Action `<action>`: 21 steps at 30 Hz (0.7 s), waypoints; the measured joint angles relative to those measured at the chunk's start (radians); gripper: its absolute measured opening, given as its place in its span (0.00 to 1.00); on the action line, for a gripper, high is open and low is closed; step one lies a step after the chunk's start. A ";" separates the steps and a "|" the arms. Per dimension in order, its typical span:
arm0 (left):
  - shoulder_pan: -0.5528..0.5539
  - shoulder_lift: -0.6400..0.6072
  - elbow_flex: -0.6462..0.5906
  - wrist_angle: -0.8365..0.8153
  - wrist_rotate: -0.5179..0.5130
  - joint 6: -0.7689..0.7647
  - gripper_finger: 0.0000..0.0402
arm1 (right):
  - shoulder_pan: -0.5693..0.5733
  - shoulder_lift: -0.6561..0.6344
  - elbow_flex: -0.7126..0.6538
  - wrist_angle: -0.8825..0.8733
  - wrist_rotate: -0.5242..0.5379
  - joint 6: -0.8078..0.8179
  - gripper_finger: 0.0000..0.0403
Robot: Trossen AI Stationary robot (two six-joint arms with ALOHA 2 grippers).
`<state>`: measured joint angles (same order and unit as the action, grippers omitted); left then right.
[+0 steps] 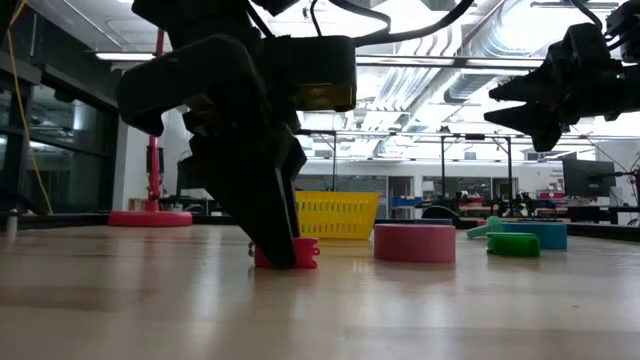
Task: Pick and place Stapler, Stapler remover, tape
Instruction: Put the bottom red stapler into the blue bin
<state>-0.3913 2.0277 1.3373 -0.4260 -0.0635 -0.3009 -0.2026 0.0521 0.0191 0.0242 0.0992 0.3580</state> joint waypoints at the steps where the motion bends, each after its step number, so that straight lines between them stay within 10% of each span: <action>1: 0.000 0.000 0.000 -0.001 0.001 0.003 0.23 | 0.000 0.000 0.000 0.000 0.000 0.000 0.55; 21: 0.290 -0.120 0.225 -0.340 -0.031 0.297 0.20 | 0.000 0.000 0.000 0.000 0.002 0.000 0.55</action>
<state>-0.1010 1.9080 1.5623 -0.7664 -0.0942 -0.0043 -0.2026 0.0521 0.0190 0.0246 0.1017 0.3580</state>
